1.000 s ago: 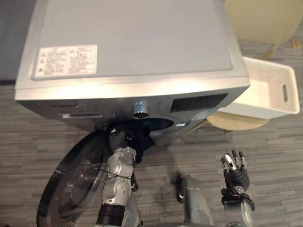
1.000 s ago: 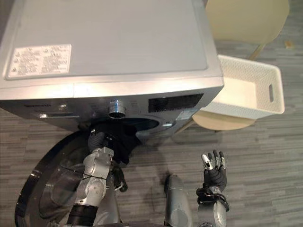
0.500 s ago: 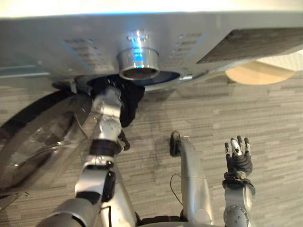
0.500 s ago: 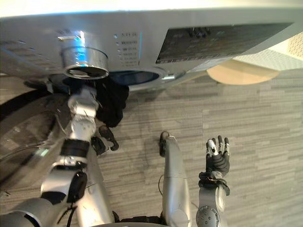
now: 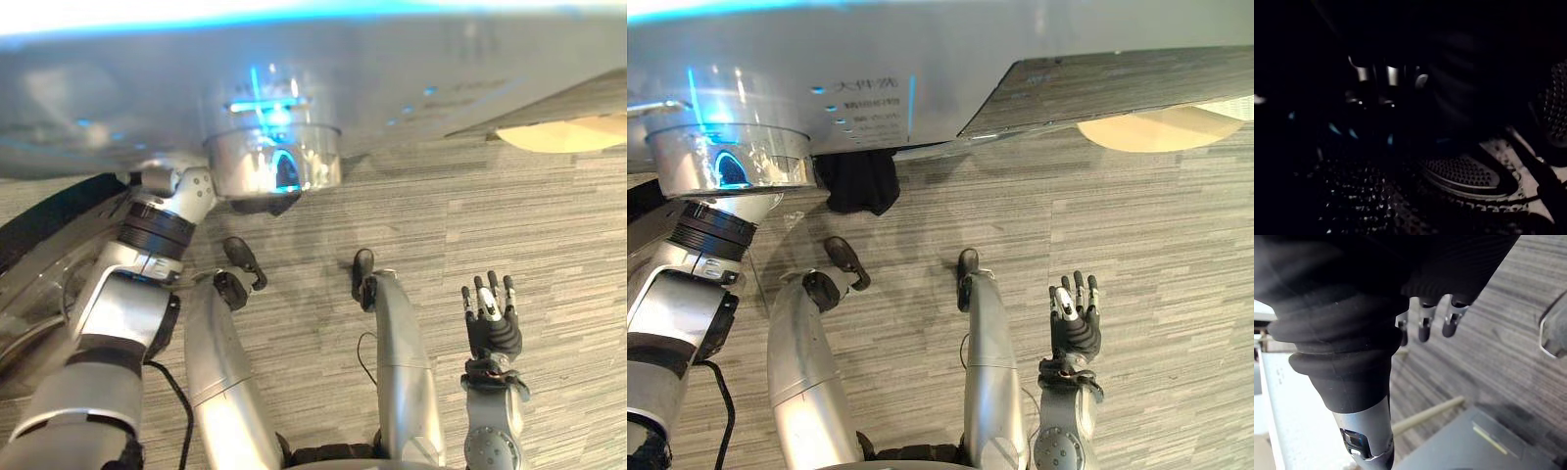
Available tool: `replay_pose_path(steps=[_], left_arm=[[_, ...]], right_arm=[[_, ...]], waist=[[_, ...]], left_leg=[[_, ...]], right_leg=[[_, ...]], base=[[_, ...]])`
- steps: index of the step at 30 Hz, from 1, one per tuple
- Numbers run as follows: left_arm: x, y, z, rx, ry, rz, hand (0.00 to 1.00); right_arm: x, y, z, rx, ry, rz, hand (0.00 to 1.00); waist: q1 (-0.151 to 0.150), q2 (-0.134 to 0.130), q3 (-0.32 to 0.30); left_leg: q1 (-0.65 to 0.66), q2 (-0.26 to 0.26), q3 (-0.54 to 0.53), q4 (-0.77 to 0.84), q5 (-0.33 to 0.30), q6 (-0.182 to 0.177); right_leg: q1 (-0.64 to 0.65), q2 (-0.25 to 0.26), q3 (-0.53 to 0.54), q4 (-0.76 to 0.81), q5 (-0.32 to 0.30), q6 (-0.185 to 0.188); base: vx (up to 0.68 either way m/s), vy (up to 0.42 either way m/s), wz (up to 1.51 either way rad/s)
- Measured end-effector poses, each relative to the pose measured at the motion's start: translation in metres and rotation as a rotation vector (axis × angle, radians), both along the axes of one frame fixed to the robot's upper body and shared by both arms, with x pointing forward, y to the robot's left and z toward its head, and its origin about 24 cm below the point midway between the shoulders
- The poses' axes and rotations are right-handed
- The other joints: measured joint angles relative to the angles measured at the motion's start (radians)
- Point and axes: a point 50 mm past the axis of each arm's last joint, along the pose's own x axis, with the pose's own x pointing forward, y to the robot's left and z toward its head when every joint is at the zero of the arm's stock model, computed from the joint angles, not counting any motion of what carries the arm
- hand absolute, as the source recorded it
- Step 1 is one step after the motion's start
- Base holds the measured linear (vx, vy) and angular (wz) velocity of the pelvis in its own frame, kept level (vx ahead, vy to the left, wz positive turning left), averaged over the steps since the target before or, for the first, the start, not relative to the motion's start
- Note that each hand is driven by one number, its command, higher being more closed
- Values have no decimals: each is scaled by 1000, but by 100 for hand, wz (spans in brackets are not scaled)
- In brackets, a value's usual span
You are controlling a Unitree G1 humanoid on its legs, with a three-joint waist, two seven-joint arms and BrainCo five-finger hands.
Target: Pick up the laundry basket with both hands and put the clothes into the washing machine.
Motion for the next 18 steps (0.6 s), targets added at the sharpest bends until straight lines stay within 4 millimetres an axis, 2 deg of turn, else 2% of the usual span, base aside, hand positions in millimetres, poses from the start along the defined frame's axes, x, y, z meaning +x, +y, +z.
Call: replay_pose_path(steps=[4,8,11,15,18], left_arm=[[-4,-18,12,64,-51,-43,100],[-6,-19,22,38,-94,-12,100],[-9,-8,27,2,-142,147,100],[-15,5,33,99,-262,453,100],[-17,11,35,129,-305,589,100]], right_arm=[[-5,-4,-3,2,-5,-2,0],[-5,-4,-4,14,-12,-1,0],[-8,-6,-6,11,-12,-17,0],[-11,-14,-6,-25,-3,-29,0],[-13,-20,-4,-46,-5,-48,0]], waist=[[1,0,0],[-3,0,0],[-4,0,0],[0,0,0],[1,-1,0]], left_leg=[[-8,-17,2,-23,22,4],[-12,-18,3,-28,30,6],[-13,-15,13,-26,31,6],[-25,-10,14,-18,31,7],[-29,-9,14,-15,31,7]], right_leg=[[-14,-13,-6,0,6,-9],[-22,-13,-4,1,13,-11],[-34,-10,7,5,16,-10],[-52,-2,10,11,17,-12],[-57,0,12,15,17,-12]], base=[[-34,-61,11],[-37,-43,0],[-13,-35,-7],[3,-42,-7],[3,-22,-2]])
